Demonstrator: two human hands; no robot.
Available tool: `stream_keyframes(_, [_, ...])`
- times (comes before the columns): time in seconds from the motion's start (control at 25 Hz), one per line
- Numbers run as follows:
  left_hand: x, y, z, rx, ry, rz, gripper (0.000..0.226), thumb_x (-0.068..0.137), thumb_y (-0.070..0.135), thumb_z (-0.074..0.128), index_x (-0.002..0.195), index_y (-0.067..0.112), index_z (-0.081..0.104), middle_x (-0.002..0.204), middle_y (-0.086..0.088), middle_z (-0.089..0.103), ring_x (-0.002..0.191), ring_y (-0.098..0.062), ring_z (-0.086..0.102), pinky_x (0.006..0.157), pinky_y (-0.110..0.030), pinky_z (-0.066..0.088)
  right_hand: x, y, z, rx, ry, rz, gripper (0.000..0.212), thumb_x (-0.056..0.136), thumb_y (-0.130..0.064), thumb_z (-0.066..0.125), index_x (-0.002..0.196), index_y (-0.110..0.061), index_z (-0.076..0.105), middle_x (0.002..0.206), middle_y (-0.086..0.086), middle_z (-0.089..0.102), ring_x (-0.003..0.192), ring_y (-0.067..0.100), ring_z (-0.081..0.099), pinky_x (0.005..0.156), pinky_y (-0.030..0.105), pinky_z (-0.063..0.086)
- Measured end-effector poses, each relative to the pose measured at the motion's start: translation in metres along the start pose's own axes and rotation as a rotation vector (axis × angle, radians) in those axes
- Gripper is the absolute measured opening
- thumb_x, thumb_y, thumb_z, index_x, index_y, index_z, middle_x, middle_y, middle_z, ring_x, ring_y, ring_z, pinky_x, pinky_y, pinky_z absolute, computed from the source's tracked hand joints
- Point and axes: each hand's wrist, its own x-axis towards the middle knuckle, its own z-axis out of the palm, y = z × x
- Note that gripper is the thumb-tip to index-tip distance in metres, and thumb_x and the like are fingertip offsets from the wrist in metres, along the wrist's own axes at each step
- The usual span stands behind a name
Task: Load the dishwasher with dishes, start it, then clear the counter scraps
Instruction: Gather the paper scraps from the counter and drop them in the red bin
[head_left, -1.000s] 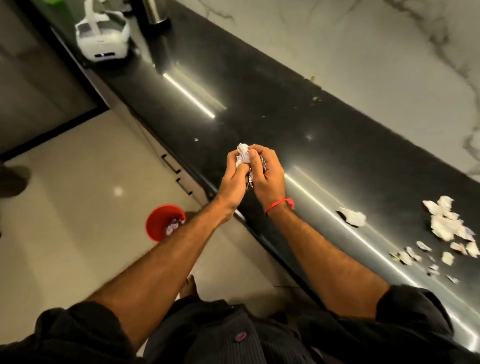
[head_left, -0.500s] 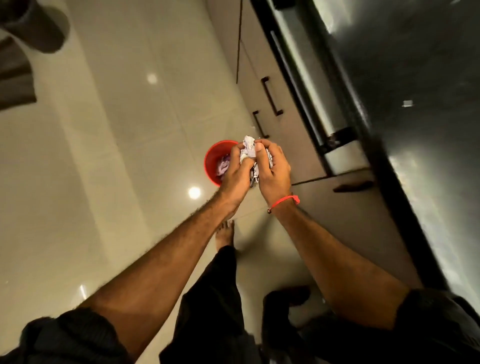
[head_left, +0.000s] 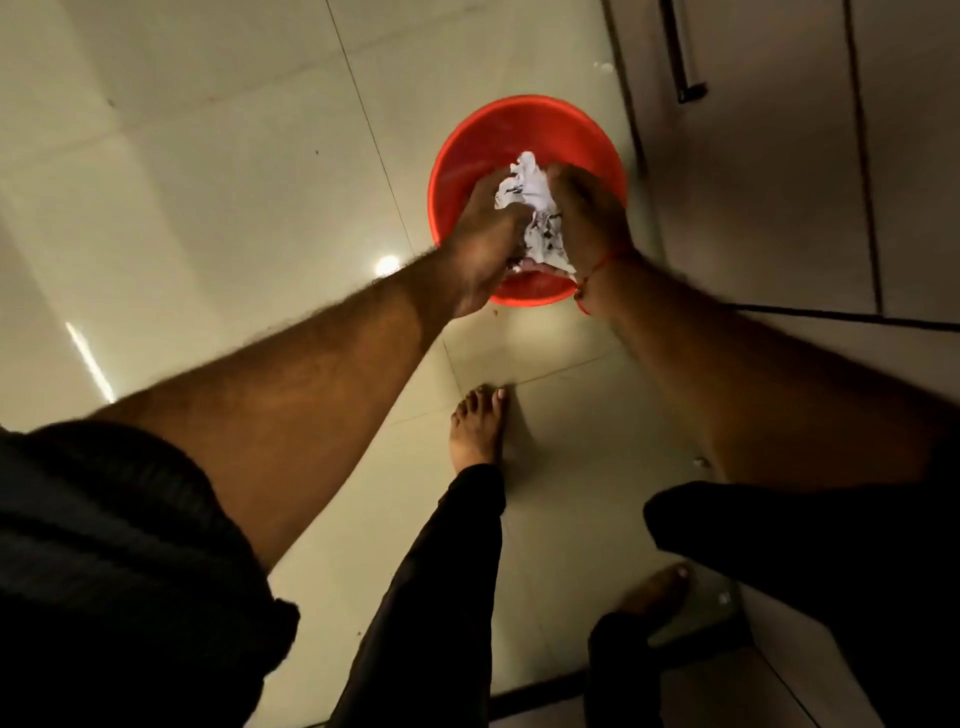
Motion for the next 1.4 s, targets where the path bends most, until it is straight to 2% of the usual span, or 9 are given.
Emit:
stream_keyframes(0.12, [0.057, -0.111, 0.083, 0.149, 0.078, 0.144, 0.085, 0.076, 0.024, 0.075, 0.148, 0.027, 0.028, 0.140, -0.011, 0.037, 0.118, -0.036, 0.047, 0.097, -0.046, 0.048, 0.020, 0.014, 0.000, 0.024, -0.037, 0.161, 0.033, 0.100, -0.047, 0.047, 0.110, -0.022, 0.066, 0.106, 0.002, 0.069, 0.106, 0.024, 0.064, 0.095, 0.043, 0.052])
stream_keyframes(0.36, [0.066, -0.113, 0.058, 0.210, 0.192, 0.080, 0.076, 0.080, 0.017, 0.073, 0.144, 0.026, 0.033, 0.139, -0.012, 0.039, 0.114, -0.035, 0.046, 0.093, -0.045, 0.049, 0.027, 0.004, -0.011, 0.138, 0.031, 0.296, 0.038, 0.096, -0.062, 0.043, 0.111, -0.031, 0.061, 0.109, -0.005, 0.067, 0.102, 0.019, 0.064, 0.088, 0.053, 0.056])
stream_keyframes(0.56, [0.055, -0.107, 0.047, 0.235, 0.297, 0.158, 0.080, 0.075, 0.014, 0.072, 0.144, 0.028, 0.034, 0.137, -0.008, 0.041, 0.113, -0.032, 0.045, 0.091, -0.043, 0.049, -0.005, -0.026, -0.018, 0.244, 0.030, 0.327, 0.043, 0.099, -0.061, 0.036, 0.099, -0.027, 0.064, 0.090, -0.012, 0.068, 0.082, 0.006, 0.065, 0.063, 0.027, 0.051])
stream_keyframes(0.72, [0.016, -0.078, 0.026, 0.093, 0.241, 0.121, 0.082, 0.075, 0.018, 0.073, 0.145, 0.029, 0.031, 0.139, -0.007, 0.042, 0.114, -0.032, 0.046, 0.093, -0.042, 0.049, -0.051, -0.080, -0.037, 0.330, 0.094, 0.318, 0.056, 0.099, -0.062, 0.032, 0.118, -0.019, 0.062, 0.120, 0.003, 0.066, 0.104, 0.019, 0.064, 0.065, 0.029, 0.049])
stream_keyframes(0.92, [-0.057, 0.012, -0.052, -0.200, 0.047, 0.061, 0.089, 0.094, 0.017, 0.047, 0.156, 0.039, -0.013, 0.145, -0.013, 0.049, 0.129, -0.032, 0.050, 0.103, -0.048, 0.046, -0.146, -0.161, -0.073, 0.658, 0.108, 0.383, 0.069, 0.100, -0.063, 0.022, 0.113, -0.009, 0.062, 0.095, 0.010, 0.065, 0.079, 0.027, 0.066, 0.064, 0.031, 0.052])
stream_keyframes(1.0, [-0.182, 0.149, -0.138, -0.545, -0.085, 0.017, 0.054, 0.100, 0.030, 0.049, 0.150, 0.040, 0.033, 0.129, -0.004, 0.065, 0.116, -0.022, 0.065, 0.092, -0.045, 0.057, -0.197, -0.196, -0.095, 0.673, 0.134, 0.344, 0.071, 0.099, -0.065, 0.020, 0.083, -0.012, 0.064, 0.066, 0.005, 0.060, 0.043, 0.015, 0.054, 0.042, 0.017, 0.037])
stream_keyframes(1.08, [-0.323, 0.238, -0.193, -0.609, -0.038, 0.398, 0.025, 0.102, 0.040, 0.052, 0.122, 0.030, 0.064, 0.117, 0.003, 0.072, 0.106, -0.016, 0.069, 0.091, -0.040, 0.059, -0.251, -0.231, -0.120, 0.711, 0.135, 0.274, 0.066, 0.098, -0.066, 0.024, 0.070, -0.016, 0.056, 0.052, 0.000, 0.048, 0.029, 0.008, 0.033, 0.032, 0.011, 0.018])
stream_keyframes(1.2, [-0.431, 0.281, -0.196, -0.740, -0.070, 0.529, 0.023, 0.104, 0.035, 0.052, 0.115, 0.028, 0.070, 0.119, 0.000, 0.072, 0.107, -0.023, 0.068, 0.099, -0.048, 0.053, -0.318, -0.262, -0.158, 0.811, 0.110, 0.177, 0.059, 0.094, -0.068, 0.038, 0.065, -0.019, 0.051, 0.051, -0.001, 0.038, 0.030, 0.008, 0.026, 0.032, 0.013, 0.013])
stream_keyframes(1.4, [-0.557, 0.334, -0.159, -0.574, -0.283, 0.776, 0.025, 0.108, 0.025, 0.043, 0.115, 0.026, 0.066, 0.119, 0.000, 0.070, 0.084, -0.016, 0.065, 0.065, -0.032, 0.051, -0.436, -0.291, -0.259, 0.894, 0.182, -0.080, 0.052, 0.098, -0.052, 0.049, 0.063, -0.014, 0.047, 0.050, 0.004, 0.025, 0.030, 0.010, 0.019, 0.032, 0.012, 0.019])
